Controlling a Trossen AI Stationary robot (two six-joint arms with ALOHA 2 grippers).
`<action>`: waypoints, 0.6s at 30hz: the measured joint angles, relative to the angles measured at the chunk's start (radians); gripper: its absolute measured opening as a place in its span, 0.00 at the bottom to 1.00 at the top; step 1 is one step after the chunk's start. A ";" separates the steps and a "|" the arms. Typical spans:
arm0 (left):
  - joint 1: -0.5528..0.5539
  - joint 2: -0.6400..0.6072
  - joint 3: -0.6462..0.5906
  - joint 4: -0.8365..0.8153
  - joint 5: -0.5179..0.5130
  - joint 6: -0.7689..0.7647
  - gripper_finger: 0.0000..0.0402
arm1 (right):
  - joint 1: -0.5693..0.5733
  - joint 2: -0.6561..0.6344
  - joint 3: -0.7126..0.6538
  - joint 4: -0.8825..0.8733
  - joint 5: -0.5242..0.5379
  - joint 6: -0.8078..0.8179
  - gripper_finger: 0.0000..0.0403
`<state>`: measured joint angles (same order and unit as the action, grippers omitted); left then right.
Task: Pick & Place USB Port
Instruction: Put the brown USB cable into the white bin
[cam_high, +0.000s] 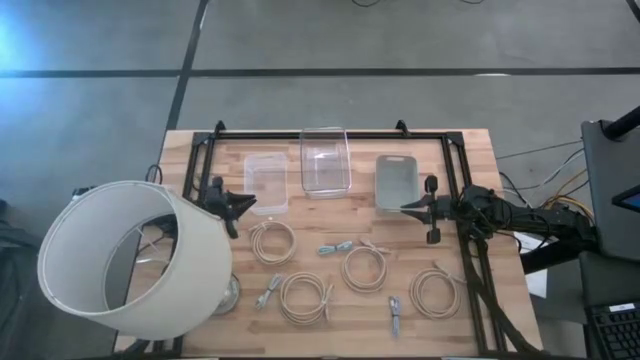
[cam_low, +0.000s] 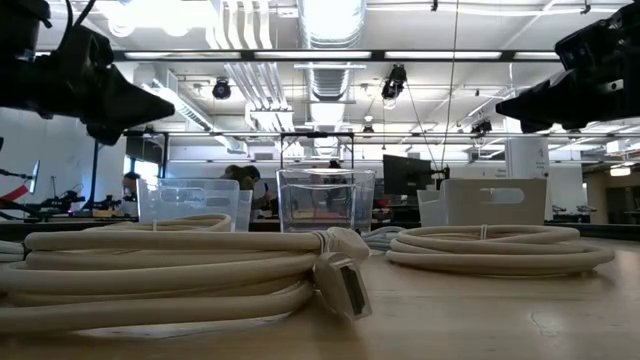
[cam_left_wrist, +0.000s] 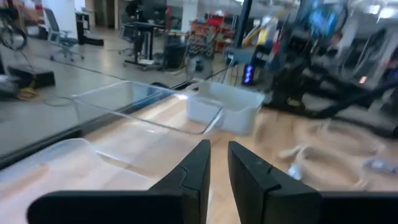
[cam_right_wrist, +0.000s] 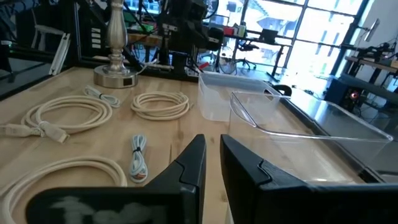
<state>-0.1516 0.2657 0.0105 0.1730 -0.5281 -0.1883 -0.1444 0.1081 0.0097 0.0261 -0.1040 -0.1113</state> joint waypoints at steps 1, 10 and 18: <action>0.000 0.000 0.000 0.000 0.001 -0.012 0.15 | 0.000 0.000 0.000 0.003 0.000 0.018 0.11; 0.000 0.001 0.000 0.004 0.003 -0.058 0.15 | 0.000 0.000 0.000 0.092 0.002 -0.017 0.11; 0.000 0.023 0.003 0.194 0.123 0.045 0.15 | 0.000 0.003 0.000 0.335 0.002 0.023 0.12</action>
<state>-0.1513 0.2884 0.0138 0.3673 -0.4050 -0.1435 -0.1447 0.1111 0.0093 0.3609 -0.1017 -0.0882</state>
